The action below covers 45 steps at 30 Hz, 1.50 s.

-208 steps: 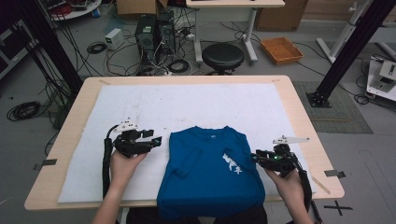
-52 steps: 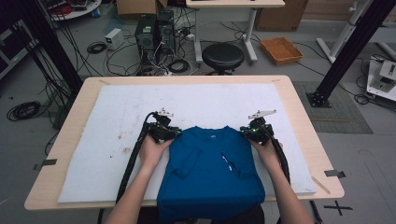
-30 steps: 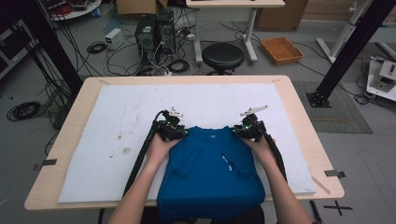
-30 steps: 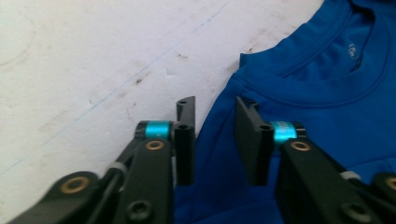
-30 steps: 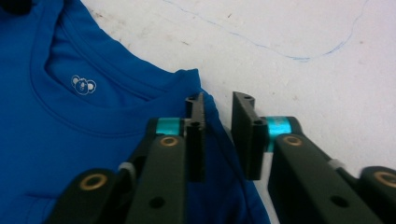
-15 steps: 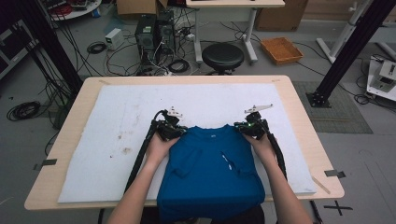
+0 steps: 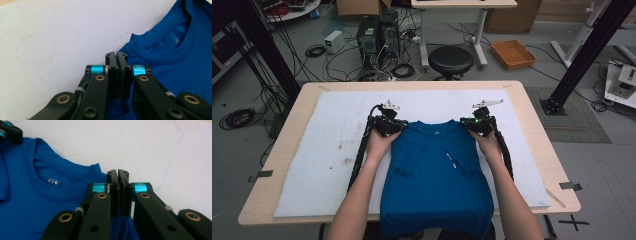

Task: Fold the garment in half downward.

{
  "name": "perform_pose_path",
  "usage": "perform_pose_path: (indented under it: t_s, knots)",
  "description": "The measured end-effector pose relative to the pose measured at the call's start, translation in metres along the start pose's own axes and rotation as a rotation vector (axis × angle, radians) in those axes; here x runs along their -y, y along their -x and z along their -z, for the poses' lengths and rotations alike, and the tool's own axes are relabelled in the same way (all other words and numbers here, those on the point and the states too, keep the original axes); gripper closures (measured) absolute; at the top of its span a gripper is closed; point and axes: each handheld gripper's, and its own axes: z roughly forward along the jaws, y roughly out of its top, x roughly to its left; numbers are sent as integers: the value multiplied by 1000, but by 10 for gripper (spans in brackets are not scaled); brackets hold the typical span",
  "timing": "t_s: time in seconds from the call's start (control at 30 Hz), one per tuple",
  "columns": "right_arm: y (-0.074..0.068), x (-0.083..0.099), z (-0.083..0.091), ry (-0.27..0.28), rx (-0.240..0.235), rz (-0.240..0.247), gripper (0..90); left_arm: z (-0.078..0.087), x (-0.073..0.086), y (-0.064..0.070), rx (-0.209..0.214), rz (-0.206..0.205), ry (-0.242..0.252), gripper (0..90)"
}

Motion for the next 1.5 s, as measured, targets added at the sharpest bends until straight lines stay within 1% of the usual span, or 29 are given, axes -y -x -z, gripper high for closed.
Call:
perform_pose_path:
  t_s: [0.07, 0.17, 0.2, 0.27, 0.33, 0.37, 0.4, 0.43, 0.57, 0.67, 0.77, 0.87, 0.93, 0.97, 1.03, 1.1, 1.17, 1.27, 1.33, 1.47, 1.5]
  knots:
    - [-1, -2, 2, 5, 5, 9, 887, 4, -1, 2, 5, -13, 8, 880]
    - [-4, -1, 8, 18, -1, 15, 887, 10, -3, 8, 9, -47, -1, 880]
    - [-5, 0, 11, 23, -3, 16, 887, 13, -3, 10, 15, -56, 3, 880]
    - [-9, 1, 16, 16, -8, 20, 887, 19, -4, 15, 28, -65, 18, 880]
    - [-14, 1, 22, 18, -12, 32, 887, 26, -4, 21, 38, -73, 34, 880]
    - [-17, 1, 26, 25, -14, 33, 887, 29, -3, 24, 45, -75, 42, 880]
    - [-20, 1, 31, 47, -19, 38, 887, 33, -3, 26, 48, -80, 47, 880]
    - [-23, 3, 36, 74, -22, 43, 887, 36, -2, 29, 48, -81, 47, 880]
    - [-33, 12, 49, 86, -26, 32, 887, 48, 3, 37, 53, -73, 62, 880]
    - [-38, 21, 57, 104, -32, 23, 887, 56, 7, 44, 56, -86, 71, 880]
    - [-44, 29, 66, 113, -35, 35, 887, 64, 11, 52, 62, -101, 75, 880]
    - [-52, 36, 77, 118, -29, 51, 887, 73, 17, 62, 69, -124, 83, 879]
    - [-57, 42, 83, 124, -35, 65, 887, 80, 22, 68, 73, -139, 83, 879]
    - [-60, 45, 87, 127, -34, 68, 887, 83, 25, 72, 75, -139, 86, 879]
    - [-66, 52, 95, 129, -32, 72, 887, 89, 32, 78, 88, -147, 89, 879]
    - [-72, 59, 102, 130, -33, 81, 887, 94, 38, 85, 95, -167, 86, 879]
    - [-79, 65, 108, 130, -32, 94, 887, 99, 43, 92, 101, -178, 85, 879]
    - [-88, 74, 117, 125, -28, 114, 887, 106, 50, 101, 110, -190, 86, 879]
    - [-93, 81, 122, 117, -29, 121, 887, 109, 55, 106, 116, -206, 83, 879]
    - [-104, 95, 130, 108, -21, 141, 886, 114, 68, 117, 124, -226, 79, 878]
    - [-107, 99, 132, 110, -20, 155, 886, 116, 72, 119, 126, -234, 75, 879]
